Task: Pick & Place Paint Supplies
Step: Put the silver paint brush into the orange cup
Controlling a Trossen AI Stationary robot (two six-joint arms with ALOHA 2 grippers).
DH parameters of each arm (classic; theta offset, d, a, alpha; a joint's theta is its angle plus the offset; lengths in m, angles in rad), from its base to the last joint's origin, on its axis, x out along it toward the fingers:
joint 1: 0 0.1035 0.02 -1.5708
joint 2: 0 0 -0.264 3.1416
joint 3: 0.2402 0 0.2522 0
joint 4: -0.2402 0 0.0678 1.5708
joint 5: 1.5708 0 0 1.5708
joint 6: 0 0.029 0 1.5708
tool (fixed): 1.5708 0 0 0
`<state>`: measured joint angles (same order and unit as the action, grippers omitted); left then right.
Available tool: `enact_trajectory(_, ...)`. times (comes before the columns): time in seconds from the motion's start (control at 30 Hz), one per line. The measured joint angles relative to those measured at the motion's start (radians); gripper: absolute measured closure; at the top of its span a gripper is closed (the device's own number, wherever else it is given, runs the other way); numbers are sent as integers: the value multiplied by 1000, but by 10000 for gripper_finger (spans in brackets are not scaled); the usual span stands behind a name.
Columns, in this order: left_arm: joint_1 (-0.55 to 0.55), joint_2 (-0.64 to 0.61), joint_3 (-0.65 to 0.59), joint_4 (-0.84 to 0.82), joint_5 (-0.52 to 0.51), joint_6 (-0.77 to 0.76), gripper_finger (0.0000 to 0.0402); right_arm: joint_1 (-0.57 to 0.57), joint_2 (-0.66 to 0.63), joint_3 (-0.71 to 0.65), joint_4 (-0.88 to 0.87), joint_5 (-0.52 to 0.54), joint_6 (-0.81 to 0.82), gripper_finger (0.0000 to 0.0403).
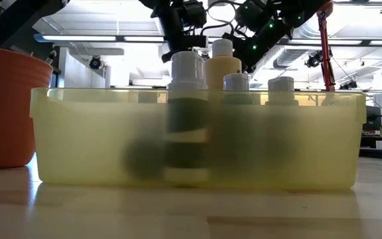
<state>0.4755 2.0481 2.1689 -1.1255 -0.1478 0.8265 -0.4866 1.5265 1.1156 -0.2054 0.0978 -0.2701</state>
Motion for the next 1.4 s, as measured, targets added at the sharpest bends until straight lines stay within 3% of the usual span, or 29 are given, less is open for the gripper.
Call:
enact_trajectory(0.6, 2, -1, -1, 100, -50, 4, 398, -2, 0, 0, -3, 22, -6, 399)
enact_trajectory(0.87, 1, -1, -1, 130, -56, -18, 316, -8, 0, 0, -17, 26, -4, 400)
enact_trajectory(1.07, 1, -2, 0, 126, -190, -24, 252, -25, -22, 0, 16, 54, 34, 400)
enact_trajectory(1.27, 12, -2, 0, 91, -400, -26, 243, -61, -47, 0, -6, 60, 36, 400)
enact_trajectory(1.4, 57, -2, 0, 12, -381, -83, 243, -73, -59, 0, -39, 57, 39, 400)
